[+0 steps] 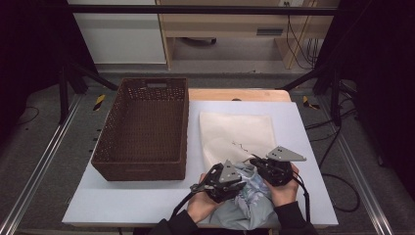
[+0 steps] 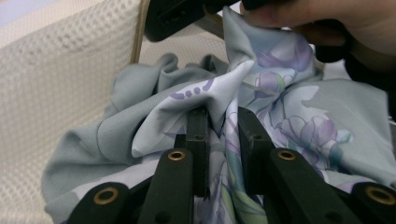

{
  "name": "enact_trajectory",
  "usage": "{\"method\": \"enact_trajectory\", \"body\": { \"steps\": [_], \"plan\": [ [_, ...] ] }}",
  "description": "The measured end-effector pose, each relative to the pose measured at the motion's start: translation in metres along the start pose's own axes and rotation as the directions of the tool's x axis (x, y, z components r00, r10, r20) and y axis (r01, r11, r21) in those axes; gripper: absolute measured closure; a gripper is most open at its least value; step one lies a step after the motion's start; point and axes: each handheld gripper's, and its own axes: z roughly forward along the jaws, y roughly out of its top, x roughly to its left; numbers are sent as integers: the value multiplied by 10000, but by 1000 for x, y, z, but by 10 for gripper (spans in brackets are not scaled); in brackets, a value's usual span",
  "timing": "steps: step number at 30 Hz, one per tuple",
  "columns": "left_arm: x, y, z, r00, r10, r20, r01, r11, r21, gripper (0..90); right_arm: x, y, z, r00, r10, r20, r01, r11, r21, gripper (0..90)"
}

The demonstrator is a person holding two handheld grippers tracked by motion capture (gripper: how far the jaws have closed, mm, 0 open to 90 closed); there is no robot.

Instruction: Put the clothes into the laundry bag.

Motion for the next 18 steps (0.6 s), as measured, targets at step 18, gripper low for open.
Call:
{"method": "enact_trajectory", "body": {
  "steps": [18],
  "plan": [
    [23, -2, 19, 9917, -1252, -278, 1262, 9913, 361, 485, -5, 0, -4, 9999, 116, 39, -116, 9998, -136, 879]
  ]
}}
